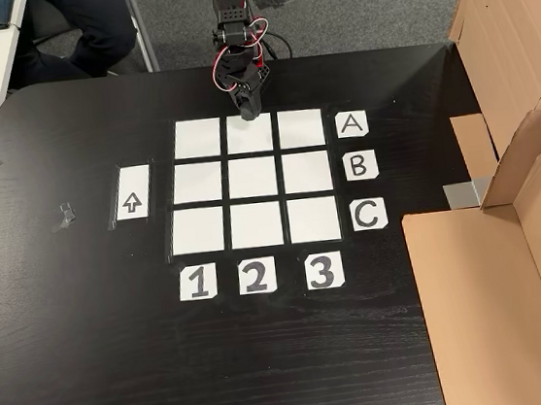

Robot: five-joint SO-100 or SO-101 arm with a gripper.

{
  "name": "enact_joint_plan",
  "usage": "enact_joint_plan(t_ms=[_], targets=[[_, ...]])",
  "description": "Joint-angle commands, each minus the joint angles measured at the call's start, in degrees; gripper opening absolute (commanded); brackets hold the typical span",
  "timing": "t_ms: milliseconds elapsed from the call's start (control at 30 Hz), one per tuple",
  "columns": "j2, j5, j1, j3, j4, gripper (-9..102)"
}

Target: Pick up a new token and place it in the grid on square A2.

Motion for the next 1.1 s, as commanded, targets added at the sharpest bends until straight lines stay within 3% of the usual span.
enact_joint_plan(t_ms=[0, 1067], targets=[[0.0, -0.7, -0.53, 0.0, -0.62, 14], [-13.18, -5.54, 4.13, 4.13, -10.37, 13]])
